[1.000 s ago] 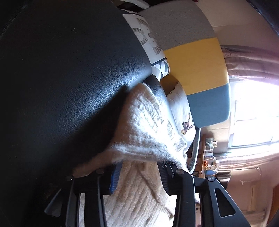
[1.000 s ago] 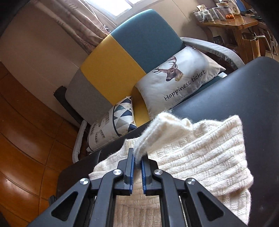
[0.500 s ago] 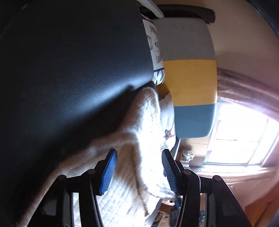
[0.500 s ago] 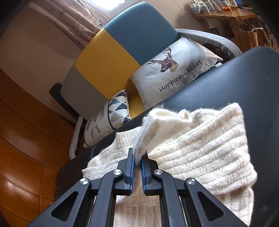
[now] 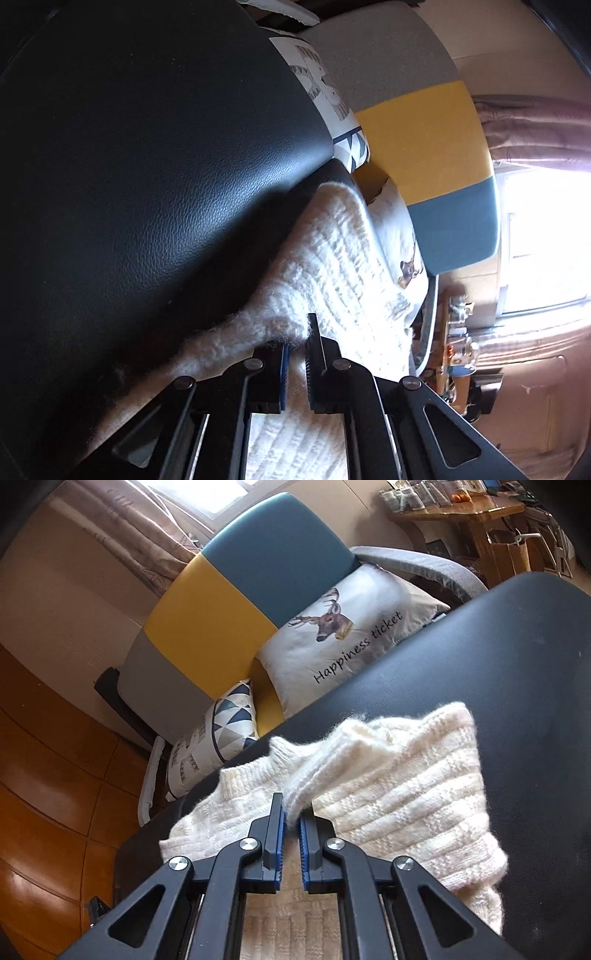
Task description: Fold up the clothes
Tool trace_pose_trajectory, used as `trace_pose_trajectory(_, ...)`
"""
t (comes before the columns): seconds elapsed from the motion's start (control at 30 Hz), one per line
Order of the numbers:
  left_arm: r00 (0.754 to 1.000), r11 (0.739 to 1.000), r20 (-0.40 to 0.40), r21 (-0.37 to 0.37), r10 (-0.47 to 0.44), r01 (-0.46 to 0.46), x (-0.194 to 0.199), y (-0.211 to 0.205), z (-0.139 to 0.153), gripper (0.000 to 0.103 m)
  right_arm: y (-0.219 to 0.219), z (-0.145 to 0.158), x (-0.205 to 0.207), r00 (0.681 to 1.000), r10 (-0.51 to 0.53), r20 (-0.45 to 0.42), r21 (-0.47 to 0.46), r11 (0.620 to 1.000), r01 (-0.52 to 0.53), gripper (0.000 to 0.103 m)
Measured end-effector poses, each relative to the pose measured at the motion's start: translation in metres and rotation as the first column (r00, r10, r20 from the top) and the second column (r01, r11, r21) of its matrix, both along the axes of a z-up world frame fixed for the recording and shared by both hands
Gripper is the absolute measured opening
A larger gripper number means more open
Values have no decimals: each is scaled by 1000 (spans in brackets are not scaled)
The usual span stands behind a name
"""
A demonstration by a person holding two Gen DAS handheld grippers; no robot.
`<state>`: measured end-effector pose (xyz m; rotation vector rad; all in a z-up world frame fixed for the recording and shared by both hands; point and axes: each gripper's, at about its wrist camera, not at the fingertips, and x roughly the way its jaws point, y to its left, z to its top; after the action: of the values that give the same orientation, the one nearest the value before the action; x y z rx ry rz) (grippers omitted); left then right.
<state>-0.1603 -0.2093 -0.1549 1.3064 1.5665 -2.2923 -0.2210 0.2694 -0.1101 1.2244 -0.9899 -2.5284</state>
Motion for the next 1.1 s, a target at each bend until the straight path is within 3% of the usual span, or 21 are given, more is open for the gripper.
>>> trace_pose_trajectory(0.2,995,985,-28,-145,-99,94,-5,13,11,7,10,-17,14,1000,-22,9,8,1000,22,6)
trace_pose_trajectory(0.27,991,974,4,-183,-137,135,-12,19,8,7,12,-25,20,999,-30,22,29,999,30,6)
trace_pose_trajectory(0.37,989,967,17,-208,-149,149,-15,21,4,7,17,-47,25,996,-42,73,10,999,41,6)
trace_pose_trajectory(0.5,989,966,15,-211,-150,150,-16,21,6,7,27,-67,29,993,-65,95,-84,994,73,9)
trace_pose_trajectory(0.57,986,958,14,-235,-165,163,-14,23,6,7,28,-61,29,995,-74,72,-52,996,77,13)
trace_pose_trajectory(0.77,982,927,22,-327,-189,186,-14,32,7,7,28,-47,26,996,-86,23,58,995,85,10)
trace_pose_trajectory(0.87,978,932,15,-300,-207,202,-12,28,7,7,25,-58,18,994,-55,97,136,990,41,9)
trace_pose_trajectory(1.1,969,947,-39,-226,-244,229,11,1,17,13,44,-42,37,994,-106,38,99,990,102,18)
